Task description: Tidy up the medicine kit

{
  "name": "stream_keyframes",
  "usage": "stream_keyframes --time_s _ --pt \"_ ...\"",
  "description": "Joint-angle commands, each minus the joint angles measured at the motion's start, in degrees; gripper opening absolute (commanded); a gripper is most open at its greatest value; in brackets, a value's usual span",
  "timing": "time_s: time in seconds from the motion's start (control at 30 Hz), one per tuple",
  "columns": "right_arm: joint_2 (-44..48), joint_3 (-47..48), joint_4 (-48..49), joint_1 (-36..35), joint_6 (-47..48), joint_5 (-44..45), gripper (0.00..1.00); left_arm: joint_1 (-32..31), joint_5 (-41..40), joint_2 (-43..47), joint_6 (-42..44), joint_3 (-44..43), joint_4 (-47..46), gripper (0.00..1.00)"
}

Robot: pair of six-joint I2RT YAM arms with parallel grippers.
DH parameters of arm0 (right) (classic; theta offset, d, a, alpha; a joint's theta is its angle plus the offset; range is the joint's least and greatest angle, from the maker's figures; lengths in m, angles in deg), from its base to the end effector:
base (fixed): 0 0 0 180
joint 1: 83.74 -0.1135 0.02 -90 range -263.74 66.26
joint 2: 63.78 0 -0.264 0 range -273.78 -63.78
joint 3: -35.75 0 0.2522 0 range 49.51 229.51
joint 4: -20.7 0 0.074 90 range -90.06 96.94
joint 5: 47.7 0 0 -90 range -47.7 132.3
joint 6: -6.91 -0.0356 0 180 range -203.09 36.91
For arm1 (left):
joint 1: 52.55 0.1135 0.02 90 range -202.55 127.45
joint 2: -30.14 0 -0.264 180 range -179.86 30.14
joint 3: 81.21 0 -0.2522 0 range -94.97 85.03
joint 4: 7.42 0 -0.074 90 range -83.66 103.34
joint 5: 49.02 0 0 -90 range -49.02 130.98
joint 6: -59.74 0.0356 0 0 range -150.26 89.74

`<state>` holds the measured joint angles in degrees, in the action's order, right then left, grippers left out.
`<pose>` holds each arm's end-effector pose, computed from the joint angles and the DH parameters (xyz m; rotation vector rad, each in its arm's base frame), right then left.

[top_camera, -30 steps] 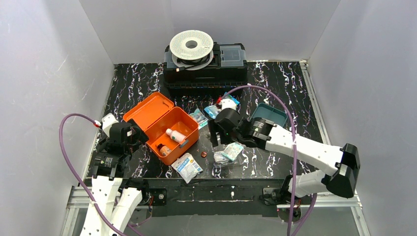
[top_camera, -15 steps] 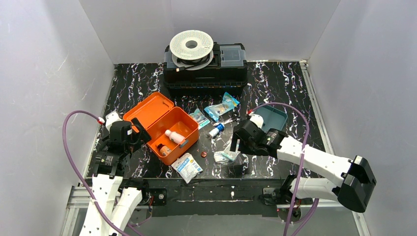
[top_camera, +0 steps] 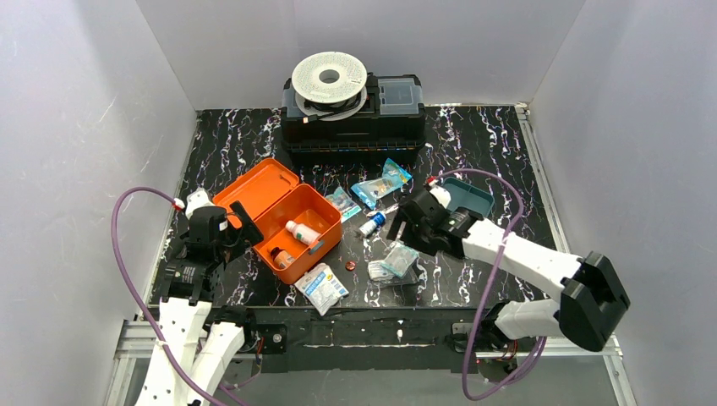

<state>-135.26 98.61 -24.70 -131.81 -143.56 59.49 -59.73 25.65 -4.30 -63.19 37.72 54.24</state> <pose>0.1742 0.1782 0.2386 0.3926 2.4763 0.4391 0.1167 -0.0052 0.3137 -0.6271 2.0665 -0.1120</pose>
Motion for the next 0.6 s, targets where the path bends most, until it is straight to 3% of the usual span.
stream_keyframes --time_s 0.0,0.57 --pt "-5.2 6.2 4.4 0.5 -4.8 -1.4 0.85 0.4 1.3 -0.6 1.2 0.6 -0.7 0.98" --pt "-22.6 15.7 7.8 2.2 -15.8 -2.6 0.74 0.4 3.2 -1.0 2.1 0.9 -1.6 0.98"
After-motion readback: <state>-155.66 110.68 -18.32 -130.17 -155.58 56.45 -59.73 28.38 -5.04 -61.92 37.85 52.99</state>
